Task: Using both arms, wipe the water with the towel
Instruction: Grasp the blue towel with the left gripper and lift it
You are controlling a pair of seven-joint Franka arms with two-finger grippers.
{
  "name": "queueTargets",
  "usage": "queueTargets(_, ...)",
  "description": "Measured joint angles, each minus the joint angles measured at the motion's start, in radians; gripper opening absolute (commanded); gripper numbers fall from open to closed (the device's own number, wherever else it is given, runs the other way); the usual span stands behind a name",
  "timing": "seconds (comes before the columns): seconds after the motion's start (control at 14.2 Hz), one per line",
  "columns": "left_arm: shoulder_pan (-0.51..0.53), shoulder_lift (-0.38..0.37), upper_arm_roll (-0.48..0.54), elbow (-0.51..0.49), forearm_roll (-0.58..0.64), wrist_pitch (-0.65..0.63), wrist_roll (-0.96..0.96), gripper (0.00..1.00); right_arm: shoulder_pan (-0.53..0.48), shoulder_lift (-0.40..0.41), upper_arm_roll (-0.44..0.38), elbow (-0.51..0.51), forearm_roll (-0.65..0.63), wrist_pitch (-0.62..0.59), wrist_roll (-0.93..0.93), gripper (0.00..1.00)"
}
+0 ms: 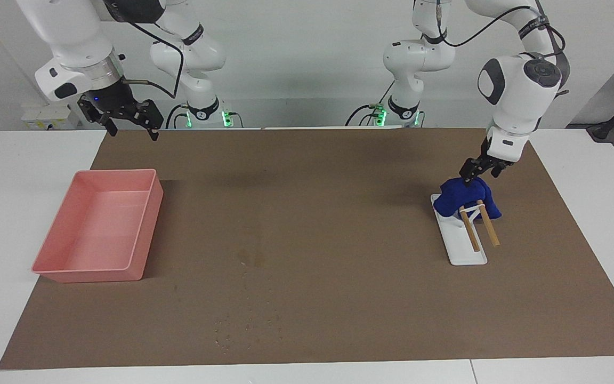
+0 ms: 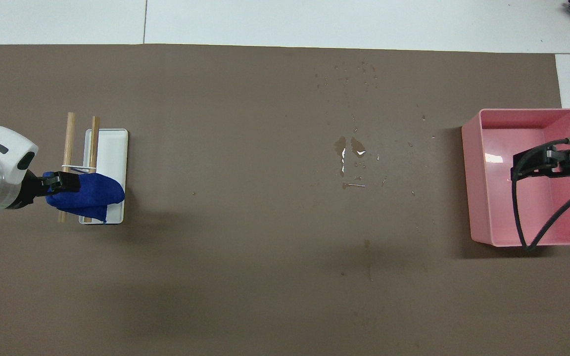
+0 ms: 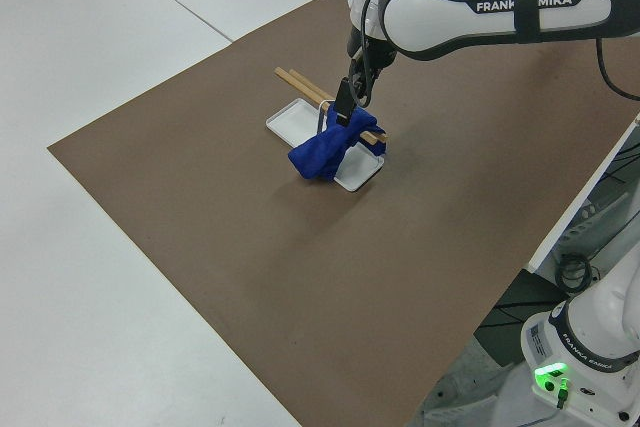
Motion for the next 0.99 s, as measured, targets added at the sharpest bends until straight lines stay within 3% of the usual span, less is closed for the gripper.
queueTargets(0.21,0.000,0.000,0.000,-0.036,0.000,0.019,0.007,1.00,0.000,0.000,0.000,0.000,0.000,0.000,0.000,1.00)
queueTargets(0.7,0.000,0.000,0.000,-0.050,0.000,0.028,0.008,0.20,0.000,0.000,0.000,-0.001,0.000,0.000,0.000,1.00)
queueTargets(0.78,0.000,0.000,0.000,-0.050,0.000,0.028,0.008,0.11,0.000,0.000,0.000,-0.001,0.000,0.000,0.000,1.00)
queueTargets(0.99,0.000,-0.003,0.001,-0.048,0.001,0.026,0.009,0.07,0.000,0.000,0.000,-0.002,0.000,0.000,0.000,1.00)
